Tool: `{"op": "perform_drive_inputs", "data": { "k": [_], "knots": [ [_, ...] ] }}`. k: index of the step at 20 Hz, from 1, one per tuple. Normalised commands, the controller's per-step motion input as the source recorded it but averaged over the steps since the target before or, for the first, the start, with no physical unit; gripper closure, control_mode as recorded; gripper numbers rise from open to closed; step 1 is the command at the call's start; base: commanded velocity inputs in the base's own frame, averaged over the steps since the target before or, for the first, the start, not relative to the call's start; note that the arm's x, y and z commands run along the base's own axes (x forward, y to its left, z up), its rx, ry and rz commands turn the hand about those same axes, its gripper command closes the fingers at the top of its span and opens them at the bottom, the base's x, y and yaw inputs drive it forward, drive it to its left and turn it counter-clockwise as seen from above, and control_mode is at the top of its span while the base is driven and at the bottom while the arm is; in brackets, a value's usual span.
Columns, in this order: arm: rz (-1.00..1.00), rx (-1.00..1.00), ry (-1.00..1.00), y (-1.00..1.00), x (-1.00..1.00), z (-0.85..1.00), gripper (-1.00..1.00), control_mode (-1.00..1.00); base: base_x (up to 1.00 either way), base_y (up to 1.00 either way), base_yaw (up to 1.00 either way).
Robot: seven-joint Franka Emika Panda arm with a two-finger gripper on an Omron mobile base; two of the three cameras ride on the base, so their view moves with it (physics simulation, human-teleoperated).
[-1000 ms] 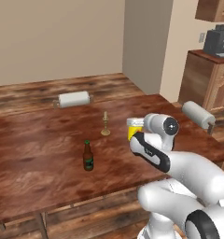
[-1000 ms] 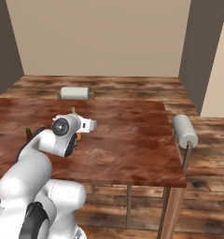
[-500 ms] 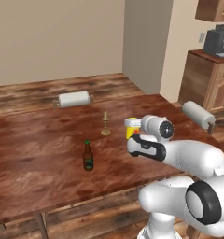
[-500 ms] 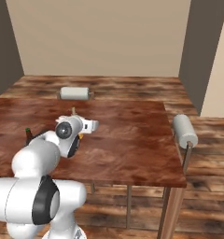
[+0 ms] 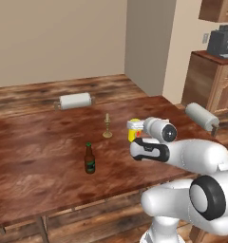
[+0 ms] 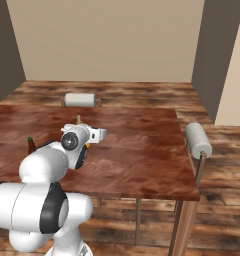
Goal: Open the cabinet directly in front. Then move the beer and the cup to the dining counter with the candle on it.
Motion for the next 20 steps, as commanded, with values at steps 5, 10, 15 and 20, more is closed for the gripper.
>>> {"op": "perform_drive_inputs", "data": {
  "k": [5, 10, 15, 20],
  "knots": [
    [0.00, 0.00, 0.00, 0.00, 0.00, -0.16, 1.00, -1.00, 0.00, 0.00, 0.00],
    [0.00, -0.02, 0.00, 0.00, 0.00, -0.23, 1.00, -1.00, 0.00, 0.00, 0.00],
    [0.00, -0.01, 0.00, 0.00, 0.00, -0.19, 1.00, -1.00, 0.00, 0.00, 0.00],
    [0.00, 0.00, 0.00, 0.00, 0.00, -0.02, 1.00, -1.00, 0.00, 0.00, 0.00]
  ]
}}
